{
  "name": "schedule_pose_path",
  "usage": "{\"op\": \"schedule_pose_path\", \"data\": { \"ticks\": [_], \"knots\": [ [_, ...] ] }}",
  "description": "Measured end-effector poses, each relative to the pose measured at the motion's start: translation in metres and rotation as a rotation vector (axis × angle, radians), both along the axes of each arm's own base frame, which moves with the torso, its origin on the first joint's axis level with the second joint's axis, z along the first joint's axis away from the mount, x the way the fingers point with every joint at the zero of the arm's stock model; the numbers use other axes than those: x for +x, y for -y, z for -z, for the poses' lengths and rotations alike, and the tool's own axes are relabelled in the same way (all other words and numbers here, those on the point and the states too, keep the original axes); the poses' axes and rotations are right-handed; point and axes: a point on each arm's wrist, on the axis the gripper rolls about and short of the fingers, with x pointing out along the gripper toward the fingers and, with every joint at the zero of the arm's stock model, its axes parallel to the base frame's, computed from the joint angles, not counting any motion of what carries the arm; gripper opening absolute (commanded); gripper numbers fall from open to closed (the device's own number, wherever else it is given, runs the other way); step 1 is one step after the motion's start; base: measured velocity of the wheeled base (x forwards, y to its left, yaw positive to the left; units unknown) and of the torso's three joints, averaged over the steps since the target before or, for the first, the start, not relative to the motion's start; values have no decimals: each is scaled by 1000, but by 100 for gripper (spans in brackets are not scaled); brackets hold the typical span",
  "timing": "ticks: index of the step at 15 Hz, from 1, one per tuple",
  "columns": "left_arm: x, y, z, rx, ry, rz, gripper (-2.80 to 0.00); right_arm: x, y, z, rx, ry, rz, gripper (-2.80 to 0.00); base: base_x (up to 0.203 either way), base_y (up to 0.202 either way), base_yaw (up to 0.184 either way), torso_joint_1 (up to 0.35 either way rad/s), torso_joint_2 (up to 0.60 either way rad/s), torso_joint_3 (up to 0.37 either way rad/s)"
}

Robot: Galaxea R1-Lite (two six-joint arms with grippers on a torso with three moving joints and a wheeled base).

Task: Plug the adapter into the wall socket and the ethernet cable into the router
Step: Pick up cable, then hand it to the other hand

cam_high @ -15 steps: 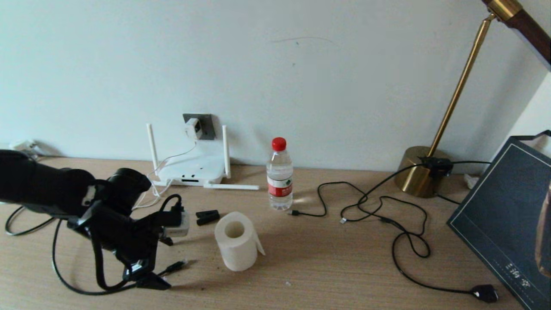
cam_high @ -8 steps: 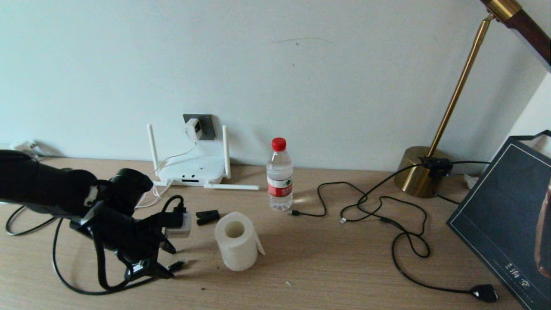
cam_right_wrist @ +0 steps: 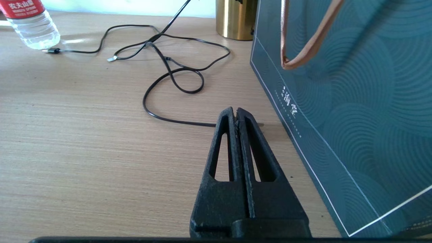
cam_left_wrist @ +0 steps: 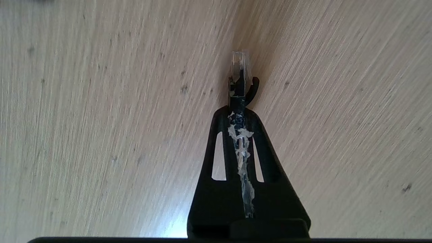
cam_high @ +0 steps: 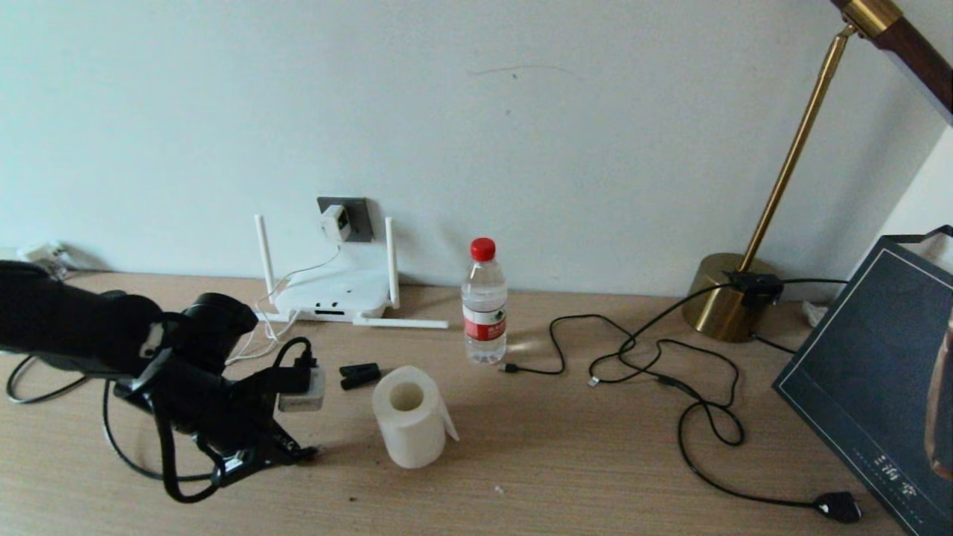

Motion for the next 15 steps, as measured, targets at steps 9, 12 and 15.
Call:
{"op": "schedule_pose_path", "data": {
  "ticks": [9,12,15],
  "knots": [
    [-16,13,-61,-15,318,151,-280,0,0,0,0,0,0,-280,0,0,0,0,0,0],
    [-22,26,-90,62,588,145,-280,0,0,0,0,0,-1,-280,0,0,0,0,0,0],
    [-41,32,-103,110,776,103,-280,0,0,0,0,0,-1,-280,0,0,0,0,0,0]
  ]
}}
